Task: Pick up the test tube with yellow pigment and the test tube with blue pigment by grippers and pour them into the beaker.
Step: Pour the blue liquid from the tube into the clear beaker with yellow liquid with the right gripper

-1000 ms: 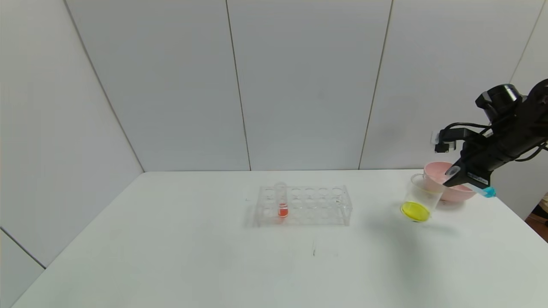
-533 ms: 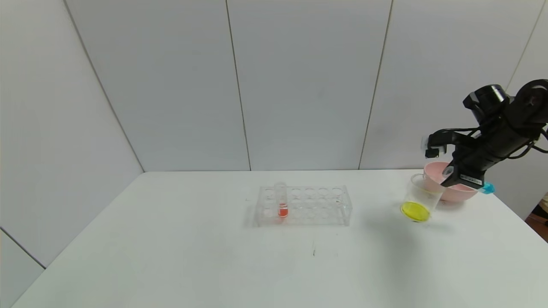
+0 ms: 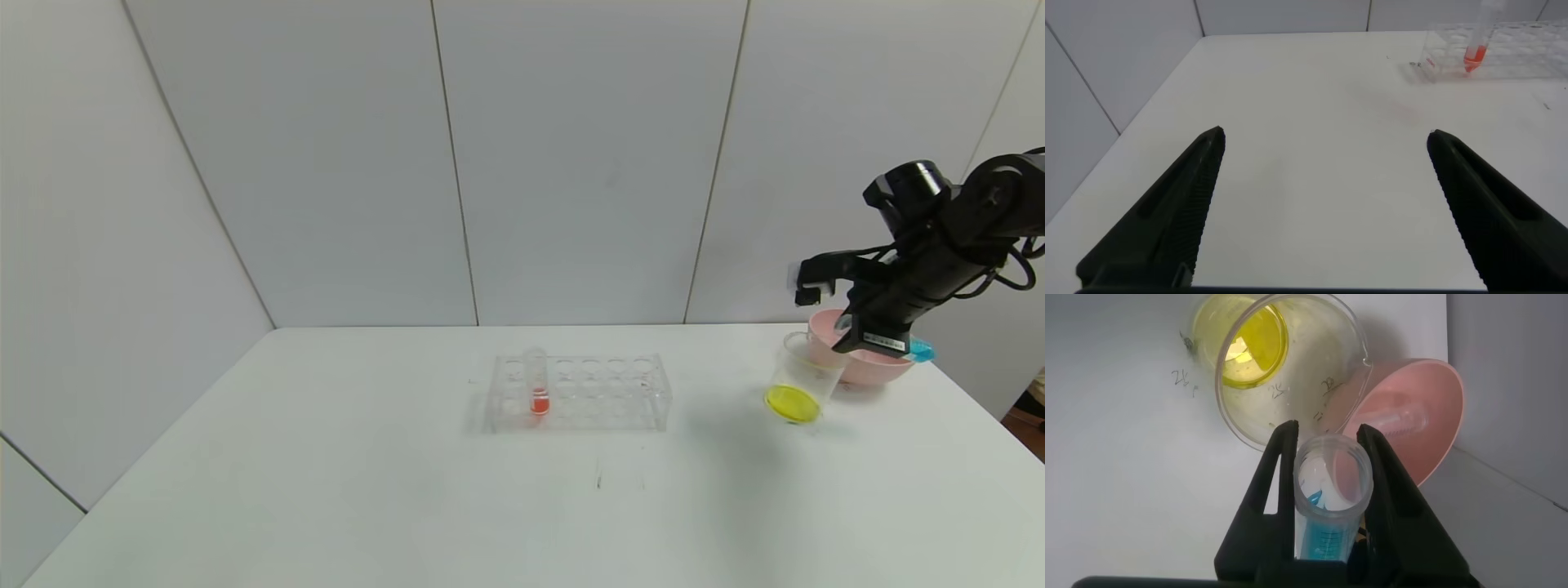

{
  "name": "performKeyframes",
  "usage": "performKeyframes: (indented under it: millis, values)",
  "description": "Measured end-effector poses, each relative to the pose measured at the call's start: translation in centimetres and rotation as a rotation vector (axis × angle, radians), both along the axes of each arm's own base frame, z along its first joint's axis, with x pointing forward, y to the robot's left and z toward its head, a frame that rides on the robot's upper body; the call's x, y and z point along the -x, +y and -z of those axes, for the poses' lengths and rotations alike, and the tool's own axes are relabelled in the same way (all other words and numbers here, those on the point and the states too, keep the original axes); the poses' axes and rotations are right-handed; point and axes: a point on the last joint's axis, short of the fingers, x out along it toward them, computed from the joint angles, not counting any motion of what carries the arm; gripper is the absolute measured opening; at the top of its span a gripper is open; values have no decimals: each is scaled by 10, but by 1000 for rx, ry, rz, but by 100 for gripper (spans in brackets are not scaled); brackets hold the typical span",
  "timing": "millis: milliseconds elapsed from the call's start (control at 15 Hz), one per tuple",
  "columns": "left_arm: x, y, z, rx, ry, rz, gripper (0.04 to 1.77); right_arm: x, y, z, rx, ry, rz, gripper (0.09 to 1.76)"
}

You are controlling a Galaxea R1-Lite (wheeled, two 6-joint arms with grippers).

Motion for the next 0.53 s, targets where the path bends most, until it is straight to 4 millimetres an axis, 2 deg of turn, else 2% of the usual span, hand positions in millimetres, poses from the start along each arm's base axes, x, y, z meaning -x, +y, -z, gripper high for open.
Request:
performKeyframes:
  millis: [533]
  values:
    - [0,0,0,0,0,0,176,-1,10,1,84,0,-5,55]
